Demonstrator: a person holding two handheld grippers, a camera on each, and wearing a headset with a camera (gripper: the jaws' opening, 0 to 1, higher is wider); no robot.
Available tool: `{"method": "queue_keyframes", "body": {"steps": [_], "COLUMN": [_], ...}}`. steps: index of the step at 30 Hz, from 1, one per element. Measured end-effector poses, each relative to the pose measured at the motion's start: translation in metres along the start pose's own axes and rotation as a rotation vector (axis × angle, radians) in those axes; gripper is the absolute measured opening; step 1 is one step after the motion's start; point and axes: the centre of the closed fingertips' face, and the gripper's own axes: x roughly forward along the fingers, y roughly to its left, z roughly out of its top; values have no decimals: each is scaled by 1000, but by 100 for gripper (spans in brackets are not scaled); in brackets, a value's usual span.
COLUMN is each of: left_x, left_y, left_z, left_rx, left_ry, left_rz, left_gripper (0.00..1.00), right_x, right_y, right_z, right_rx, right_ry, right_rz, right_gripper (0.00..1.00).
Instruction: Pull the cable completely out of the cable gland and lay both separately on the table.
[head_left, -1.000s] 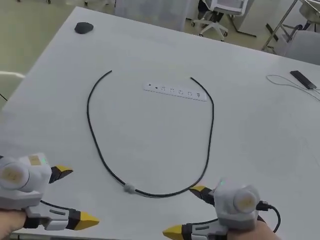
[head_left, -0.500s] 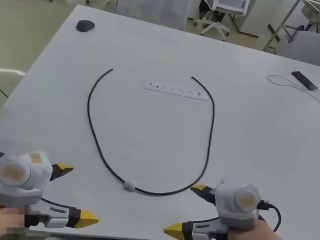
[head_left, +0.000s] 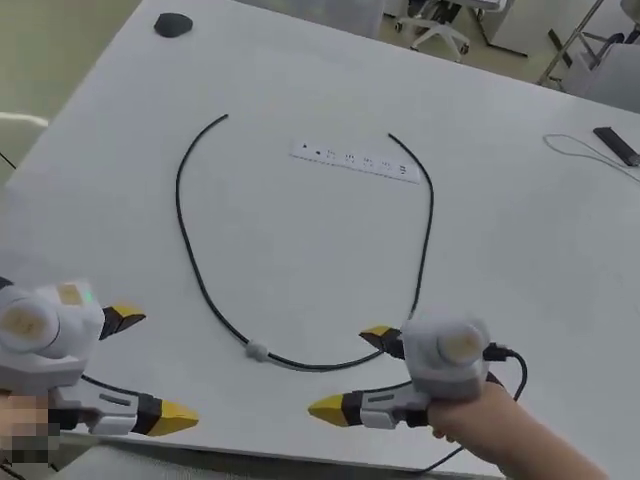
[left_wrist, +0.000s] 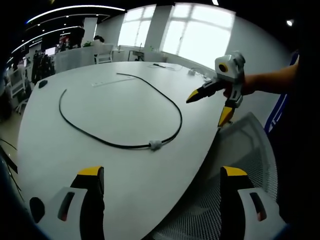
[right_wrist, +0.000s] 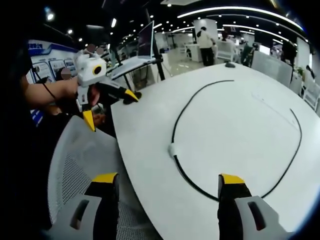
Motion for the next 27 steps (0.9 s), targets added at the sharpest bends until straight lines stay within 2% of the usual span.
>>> {"method": "queue_keyframes", "body": {"steps": [5,8,15,27], "left_x": [3,4,4,7], "left_y": [-1,2,4,5], "left_z": [-7,-12,-10,-17], "left_rx": [-6,-14,-32,-45], "left_ry": [11,18,-2,9], "left_rz": [5,13,23,15], "left_gripper": [96,96,95,94], "right_x": [17,28,50,82], "right_y": [0,1,-8,-16], "right_z": [9,10,17,11], "right_rx": [-14,-34,-35,-31], "right_ry": [22,58,92,178], "right_rz": [15,27,34,58], "right_gripper": [74,69,60,42]}}
